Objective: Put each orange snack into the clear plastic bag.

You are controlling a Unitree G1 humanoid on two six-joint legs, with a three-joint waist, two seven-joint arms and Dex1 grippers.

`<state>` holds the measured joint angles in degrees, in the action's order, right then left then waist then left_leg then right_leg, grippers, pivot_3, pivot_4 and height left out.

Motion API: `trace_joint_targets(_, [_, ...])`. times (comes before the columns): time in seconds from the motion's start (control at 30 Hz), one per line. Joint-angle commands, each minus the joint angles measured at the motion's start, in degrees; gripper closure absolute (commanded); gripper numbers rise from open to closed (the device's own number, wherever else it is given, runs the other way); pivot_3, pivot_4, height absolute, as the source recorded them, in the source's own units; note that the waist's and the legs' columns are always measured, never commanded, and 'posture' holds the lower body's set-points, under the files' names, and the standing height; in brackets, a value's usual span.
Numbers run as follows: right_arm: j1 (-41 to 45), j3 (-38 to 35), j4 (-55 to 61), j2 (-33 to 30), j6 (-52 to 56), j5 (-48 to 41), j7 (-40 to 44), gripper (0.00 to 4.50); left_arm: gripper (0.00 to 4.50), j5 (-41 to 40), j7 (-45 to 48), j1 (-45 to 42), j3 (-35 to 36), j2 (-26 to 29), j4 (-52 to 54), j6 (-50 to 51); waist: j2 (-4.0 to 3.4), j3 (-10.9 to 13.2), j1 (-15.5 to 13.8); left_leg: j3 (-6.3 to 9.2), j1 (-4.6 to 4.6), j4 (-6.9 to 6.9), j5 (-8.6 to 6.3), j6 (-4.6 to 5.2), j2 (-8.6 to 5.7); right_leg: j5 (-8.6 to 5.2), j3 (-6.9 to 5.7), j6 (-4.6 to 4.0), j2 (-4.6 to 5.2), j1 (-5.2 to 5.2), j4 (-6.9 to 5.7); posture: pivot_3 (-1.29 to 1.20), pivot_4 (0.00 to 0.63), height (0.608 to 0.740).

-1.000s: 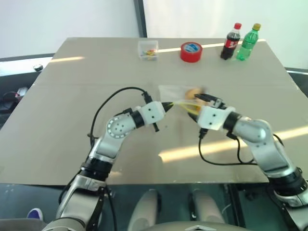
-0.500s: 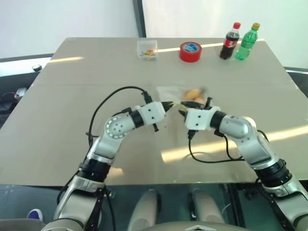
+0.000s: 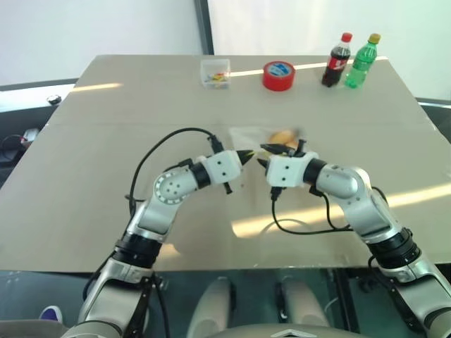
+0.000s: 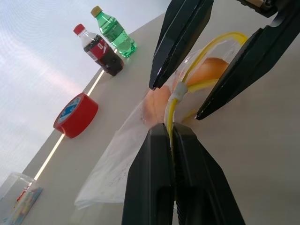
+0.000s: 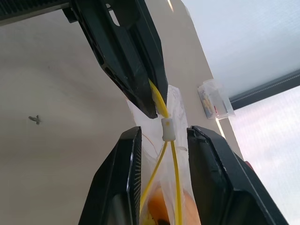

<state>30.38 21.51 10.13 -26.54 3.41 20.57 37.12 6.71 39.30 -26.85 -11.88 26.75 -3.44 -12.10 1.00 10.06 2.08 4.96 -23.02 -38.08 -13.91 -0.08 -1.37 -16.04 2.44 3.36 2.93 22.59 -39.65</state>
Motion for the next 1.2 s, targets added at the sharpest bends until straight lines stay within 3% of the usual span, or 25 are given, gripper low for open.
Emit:
trace_joint_targets(0.03, [1.6, -0.8, 1.0, 0.3, -1.3, 0.2, -0.3, 2.94, 4.5, -0.2, 0.0, -0.3, 0.0, 0.1, 2.3, -0.4, 0.0, 0.0, 0.0, 0.0, 0.0, 0.0, 0.0, 0.0, 0.0, 0.0, 0.0, 0.0, 0.0, 0.0, 0.0, 0.0, 0.15, 0.74])
trace_joint_targets(0.13, [1.7, -0.7, 0.9, 0.4, -1.5, 0.3, -0.3, 2.94, 4.5, -0.2, 0.1, -0.3, 0.1, 0.1, 2.1, -0.4, 0.0, 0.0, 0.0, 0.0, 0.0, 0.0, 0.0, 0.0, 0.0, 0.0, 0.0, 0.0, 0.0, 0.0, 0.0, 0.0, 0.15, 0.74])
trace_joint_targets(0.27, [1.8, -0.7, 0.7, 0.4, -1.8, 0.4, -0.3, 4.27, 4.5, -0.1, 0.1, -0.3, 0.1, 0.1, 1.9, -0.5, 0.0, 0.0, 0.0, 0.0, 0.0, 0.0, 0.0, 0.0, 0.0, 0.0, 0.0, 0.0, 0.0, 0.0, 0.0, 0.0, 0.15, 0.74])
trace_joint_targets(0.3, [1.8, -0.7, 0.6, 0.5, -1.9, 0.5, -0.3, 4.42, 4.5, -0.1, 0.1, -0.3, 0.1, 0.0, 1.8, -0.6, 0.0, 0.0, 0.0, 0.0, 0.0, 0.0, 0.0, 0.0, 0.0, 0.0, 0.0, 0.0, 0.0, 0.0, 0.0, 0.0, 0.15, 0.74])
trace_joint_targets(0.73, [1.2, -1.3, -0.2, 0.5, -1.9, 1.3, -0.5, 4.42, 4.5, -0.6, -0.6, -0.6, 0.8, -0.5, 1.4, -0.1, 0.0, 0.0, 0.0, 0.0, 0.0, 0.01, 0.0, 0.0, 0.0, 0.0, 0.0, 0.0, 0.0, 0.0, 0.0, 0.0, 0.15, 0.74])
trace_joint_targets(1.2, [-8.3, -11.0, -1.4, -8.4, 3.7, 2.0, -4.6, 4.42, 4.5, -3.7, -2.3, -3.5, 5.2, 0.7, -3.0, 1.1, 0.0, 0.0, -0.2, 0.0, -0.01, 0.04, 0.0, 0.0, -0.01, 0.0, 0.0, 0.0, 0.01, 0.0, 0.04, 0.0, 0.15, 0.74])
